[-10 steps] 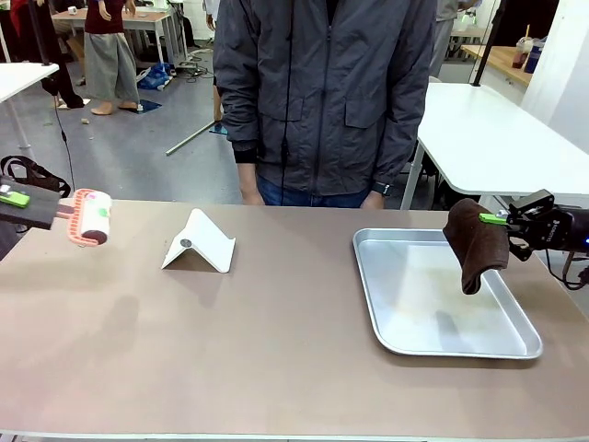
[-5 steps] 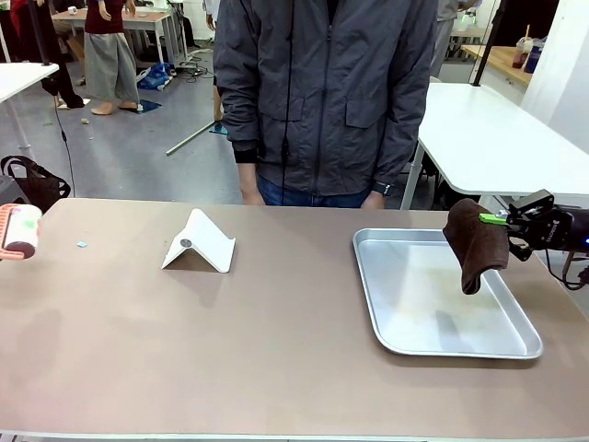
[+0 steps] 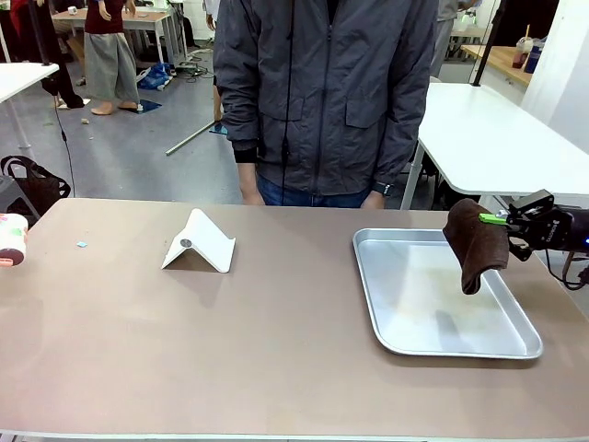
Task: Clean the surface of the table.
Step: Clean the area not pointed to by the person.
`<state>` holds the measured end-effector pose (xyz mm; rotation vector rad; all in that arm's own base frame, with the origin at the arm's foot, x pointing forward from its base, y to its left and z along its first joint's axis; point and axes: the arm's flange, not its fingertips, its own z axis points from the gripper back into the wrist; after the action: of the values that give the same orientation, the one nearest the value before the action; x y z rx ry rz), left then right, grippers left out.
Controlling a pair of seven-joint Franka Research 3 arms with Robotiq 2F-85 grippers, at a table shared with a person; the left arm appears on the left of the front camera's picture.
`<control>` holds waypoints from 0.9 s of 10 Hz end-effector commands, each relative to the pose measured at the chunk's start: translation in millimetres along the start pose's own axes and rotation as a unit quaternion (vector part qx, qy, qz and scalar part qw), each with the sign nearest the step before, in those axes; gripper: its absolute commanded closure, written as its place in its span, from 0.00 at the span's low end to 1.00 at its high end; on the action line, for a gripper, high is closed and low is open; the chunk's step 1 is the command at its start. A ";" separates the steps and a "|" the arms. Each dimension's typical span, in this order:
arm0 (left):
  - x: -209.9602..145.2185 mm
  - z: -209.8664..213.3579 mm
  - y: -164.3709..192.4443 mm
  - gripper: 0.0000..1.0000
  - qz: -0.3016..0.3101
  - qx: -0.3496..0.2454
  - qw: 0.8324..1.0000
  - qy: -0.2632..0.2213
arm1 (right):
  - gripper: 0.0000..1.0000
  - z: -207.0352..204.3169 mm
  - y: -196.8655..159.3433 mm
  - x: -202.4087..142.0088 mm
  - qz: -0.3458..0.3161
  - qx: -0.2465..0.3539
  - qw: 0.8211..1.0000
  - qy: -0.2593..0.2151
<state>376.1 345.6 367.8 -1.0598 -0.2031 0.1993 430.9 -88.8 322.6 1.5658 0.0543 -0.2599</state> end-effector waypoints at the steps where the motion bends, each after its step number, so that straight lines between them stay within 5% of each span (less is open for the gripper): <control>1: -2.2 0.9 -7.2 0.90 -0.006 -0.001 1.000 0.004 | 1.00 -0.9 2.4 -1.8 0.003 0.002 1.000 0.001; 2: 0.0 0.0 0.0 0.78 0.000 0.000 1.000 0.000 | 1.00 -0.9 2.4 -1.8 0.003 0.002 1.000 0.001; 9: 114.5 -52.5 -7.7 0.78 -0.017 0.068 0.995 0.076 | 1.00 -0.9 2.4 -1.8 0.003 0.002 1.000 0.001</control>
<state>495.7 320.0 356.6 -0.9603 -0.1013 0.0799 430.8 -88.7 322.6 1.5659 0.0546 -0.2598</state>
